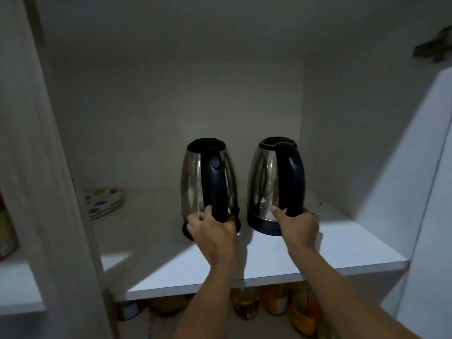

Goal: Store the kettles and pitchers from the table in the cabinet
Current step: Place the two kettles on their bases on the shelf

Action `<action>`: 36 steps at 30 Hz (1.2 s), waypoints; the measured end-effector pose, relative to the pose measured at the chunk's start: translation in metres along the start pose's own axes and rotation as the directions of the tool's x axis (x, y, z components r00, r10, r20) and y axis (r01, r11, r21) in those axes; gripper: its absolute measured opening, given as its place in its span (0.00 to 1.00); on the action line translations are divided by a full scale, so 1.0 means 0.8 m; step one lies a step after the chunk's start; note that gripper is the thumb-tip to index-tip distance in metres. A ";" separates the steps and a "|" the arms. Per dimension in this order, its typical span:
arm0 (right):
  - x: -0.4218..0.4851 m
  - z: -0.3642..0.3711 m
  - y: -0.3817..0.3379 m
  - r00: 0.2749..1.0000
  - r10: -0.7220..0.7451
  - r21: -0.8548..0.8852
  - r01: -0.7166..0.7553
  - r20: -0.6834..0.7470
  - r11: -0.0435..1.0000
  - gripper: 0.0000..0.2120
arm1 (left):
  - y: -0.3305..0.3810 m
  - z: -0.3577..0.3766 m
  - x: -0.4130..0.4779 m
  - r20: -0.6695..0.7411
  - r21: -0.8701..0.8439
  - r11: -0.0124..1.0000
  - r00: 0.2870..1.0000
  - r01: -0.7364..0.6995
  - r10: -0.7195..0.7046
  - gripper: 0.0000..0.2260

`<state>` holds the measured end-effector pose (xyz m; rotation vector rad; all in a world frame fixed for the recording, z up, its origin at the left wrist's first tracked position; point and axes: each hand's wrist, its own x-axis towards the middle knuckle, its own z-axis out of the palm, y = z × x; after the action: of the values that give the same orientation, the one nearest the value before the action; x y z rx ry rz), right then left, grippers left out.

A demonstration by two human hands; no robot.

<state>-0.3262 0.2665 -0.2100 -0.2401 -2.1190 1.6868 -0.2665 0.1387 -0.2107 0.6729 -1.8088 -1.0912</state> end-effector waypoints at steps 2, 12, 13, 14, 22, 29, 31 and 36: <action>-0.002 0.005 0.006 1.000 0.002 -0.011 -0.002 0.006 1.000 0.15 | -0.012 0.008 0.002 0.018 0.042 0.995 0.996 0.090 -0.091 0.12; 0.011 0.021 0.021 1.000 0.019 -0.055 -0.020 -0.015 0.998 0.21 | -0.037 0.036 0.053 0.229 -0.123 0.988 0.971 0.091 -0.061 0.18; 0.020 0.027 0.028 1.000 0.016 -0.038 -0.016 0.001 0.999 0.22 | -0.039 0.042 0.060 0.233 -0.120 0.989 0.971 0.089 -0.059 0.19; 0.035 0.035 0.040 1.000 0.011 -0.025 -0.011 0.004 1.000 0.24 | -0.040 0.050 0.067 0.234 -0.118 0.990 0.971 0.083 -0.054 0.20; 0.095 0.067 0.021 0.997 -0.047 0.023 0.046 0.061 0.999 0.17 | -0.042 0.113 0.125 0.297 -0.168 0.970 0.948 0.173 -0.118 0.17; 0.182 0.134 0.028 0.991 -0.035 -0.068 0.044 0.130 0.997 0.28 | -0.050 0.190 0.183 0.176 -0.113 0.982 0.976 0.150 -0.129 0.08; 0.198 0.148 0.033 0.989 -0.032 -0.107 0.048 0.144 0.993 0.29 | -0.044 0.204 0.186 0.135 -0.126 0.981 0.983 0.145 -0.128 0.07; 0.206 0.155 0.036 0.984 0.025 -0.170 0.005 0.175 0.985 0.35 | -0.035 0.208 0.170 0.067 -0.100 0.978 0.982 0.184 -0.178 0.14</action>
<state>-0.5302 0.2271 -0.2239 -0.1556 -2.4002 1.5857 -0.4764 0.0854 -0.2155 0.7601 -1.7502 -1.3306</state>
